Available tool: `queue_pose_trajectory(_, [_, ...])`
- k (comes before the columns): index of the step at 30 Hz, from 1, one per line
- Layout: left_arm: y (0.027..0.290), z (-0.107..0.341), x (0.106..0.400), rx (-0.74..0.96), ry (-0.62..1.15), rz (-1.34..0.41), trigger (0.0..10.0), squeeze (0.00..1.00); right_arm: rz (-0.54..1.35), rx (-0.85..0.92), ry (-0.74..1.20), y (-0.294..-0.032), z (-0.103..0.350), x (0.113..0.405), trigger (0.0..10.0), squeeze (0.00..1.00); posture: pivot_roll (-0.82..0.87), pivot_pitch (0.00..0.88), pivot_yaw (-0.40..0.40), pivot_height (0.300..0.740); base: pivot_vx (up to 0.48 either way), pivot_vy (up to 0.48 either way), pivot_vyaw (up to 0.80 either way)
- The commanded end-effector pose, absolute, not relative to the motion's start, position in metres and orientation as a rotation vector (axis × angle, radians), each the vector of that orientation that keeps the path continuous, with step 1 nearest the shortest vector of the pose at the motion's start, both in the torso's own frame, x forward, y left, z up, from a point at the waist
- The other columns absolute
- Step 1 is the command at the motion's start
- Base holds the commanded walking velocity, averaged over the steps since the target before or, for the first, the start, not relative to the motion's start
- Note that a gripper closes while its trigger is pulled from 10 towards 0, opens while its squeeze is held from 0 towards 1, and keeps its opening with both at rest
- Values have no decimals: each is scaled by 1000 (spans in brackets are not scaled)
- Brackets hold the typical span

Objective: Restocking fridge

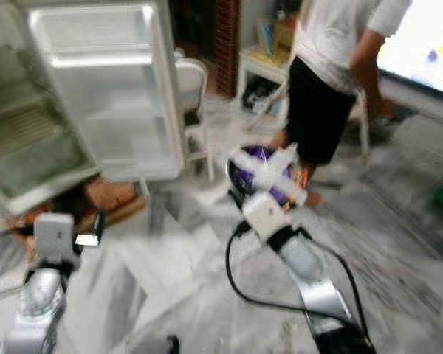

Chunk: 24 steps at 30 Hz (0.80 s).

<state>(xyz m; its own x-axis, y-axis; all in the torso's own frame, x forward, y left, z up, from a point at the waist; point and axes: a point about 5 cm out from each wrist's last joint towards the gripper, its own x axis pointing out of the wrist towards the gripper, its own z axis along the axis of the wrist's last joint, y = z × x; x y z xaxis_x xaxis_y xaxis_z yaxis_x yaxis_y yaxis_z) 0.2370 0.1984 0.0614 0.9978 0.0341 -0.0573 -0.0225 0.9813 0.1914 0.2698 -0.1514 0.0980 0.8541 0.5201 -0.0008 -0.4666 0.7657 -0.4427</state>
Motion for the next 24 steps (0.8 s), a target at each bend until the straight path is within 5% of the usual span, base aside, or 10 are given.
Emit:
queue_pose_trajectory(1, [206, 64, 237, 204, 62, 54, 10000, 0, 559, -435, -191, -140, 110, 275, 10000, 0, 62, 0, -34, 740, 0, 0, 788])
queue_pose_trajectory(13, [206, 63, 241, 175, 71, 60, 10000, 0, 675, -503, -249, -125, 116, 276, 10000, 0, 60, 0, -34, 740, 0, 0, 790])
queue_pose_trajectory(24, [200, 62, 242, 154, 74, 46, 10000, 0, 713, -518, -270, -120, 117, 275, 10000, 0, 58, 0, -39, 740, 0, 391, 444])
